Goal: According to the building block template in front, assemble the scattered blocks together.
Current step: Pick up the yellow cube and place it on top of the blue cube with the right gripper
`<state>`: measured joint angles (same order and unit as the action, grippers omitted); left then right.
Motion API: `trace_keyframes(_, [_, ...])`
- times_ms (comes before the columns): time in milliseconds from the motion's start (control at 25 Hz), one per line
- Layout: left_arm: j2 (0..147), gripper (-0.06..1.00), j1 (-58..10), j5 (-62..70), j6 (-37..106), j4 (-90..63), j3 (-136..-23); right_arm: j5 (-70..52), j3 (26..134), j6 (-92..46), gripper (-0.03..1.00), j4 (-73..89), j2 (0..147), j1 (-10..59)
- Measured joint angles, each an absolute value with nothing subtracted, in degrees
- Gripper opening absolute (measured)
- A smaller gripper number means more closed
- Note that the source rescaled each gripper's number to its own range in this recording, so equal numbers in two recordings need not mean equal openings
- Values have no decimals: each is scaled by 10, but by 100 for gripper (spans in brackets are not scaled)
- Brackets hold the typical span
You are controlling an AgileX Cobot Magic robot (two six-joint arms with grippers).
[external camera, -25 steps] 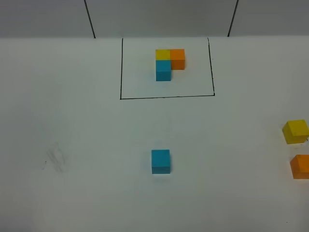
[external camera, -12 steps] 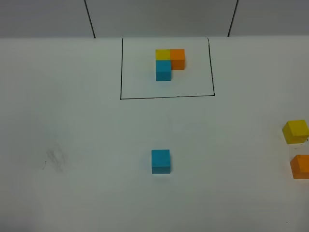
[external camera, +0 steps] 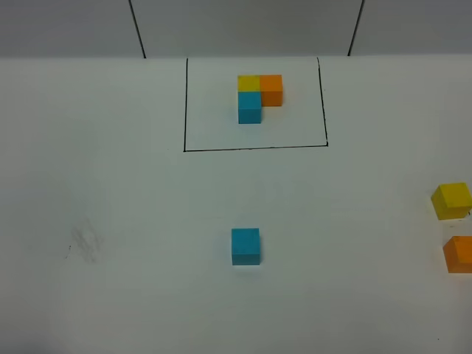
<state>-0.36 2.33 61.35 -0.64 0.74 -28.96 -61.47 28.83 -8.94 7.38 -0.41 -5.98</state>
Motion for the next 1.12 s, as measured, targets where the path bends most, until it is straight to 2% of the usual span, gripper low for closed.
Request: trace_keyframes(1120, [-4, 55, 23, 614, -6, 7, -290, -615, 288, -49, 71, 41, -4, -60])
